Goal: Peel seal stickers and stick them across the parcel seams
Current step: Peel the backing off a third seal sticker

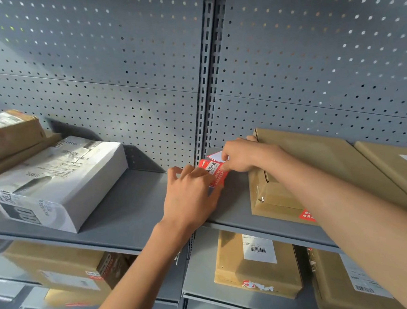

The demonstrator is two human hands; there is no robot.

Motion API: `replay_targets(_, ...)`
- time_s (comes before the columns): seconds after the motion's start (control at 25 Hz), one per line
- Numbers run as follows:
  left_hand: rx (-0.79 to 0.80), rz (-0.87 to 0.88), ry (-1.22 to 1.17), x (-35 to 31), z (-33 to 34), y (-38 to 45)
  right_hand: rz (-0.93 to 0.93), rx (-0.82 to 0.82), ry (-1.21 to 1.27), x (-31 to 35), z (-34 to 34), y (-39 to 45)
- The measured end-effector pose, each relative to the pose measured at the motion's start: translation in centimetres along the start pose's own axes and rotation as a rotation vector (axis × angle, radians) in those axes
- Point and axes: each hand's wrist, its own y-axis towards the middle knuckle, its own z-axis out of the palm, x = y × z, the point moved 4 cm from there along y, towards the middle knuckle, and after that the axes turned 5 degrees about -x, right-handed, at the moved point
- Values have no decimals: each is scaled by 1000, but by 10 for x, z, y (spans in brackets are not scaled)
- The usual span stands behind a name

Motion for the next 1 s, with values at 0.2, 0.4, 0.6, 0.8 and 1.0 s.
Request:
replay_targets(0.2, -13, -26, -36, 1, 4, -1, 32, -6, 47, 1, -3, 0)
replay_targets(0.4, -46, -44, -77, 2, 4, -1, 48, -15, 60, 2, -3, 0)
replay_targets(0.6, -42, -41, -76, 2, 4, -1, 84, -101, 134, 0, -9, -4)
replay_targets(0.8, -99, -22, -103, 2, 1, -4, 92, -195, 331, -3, -21, -18)
replay_targets(1.0, -286, 73, -147, -2, -13, -1, 66, -287, 655, -16, -34, -40)
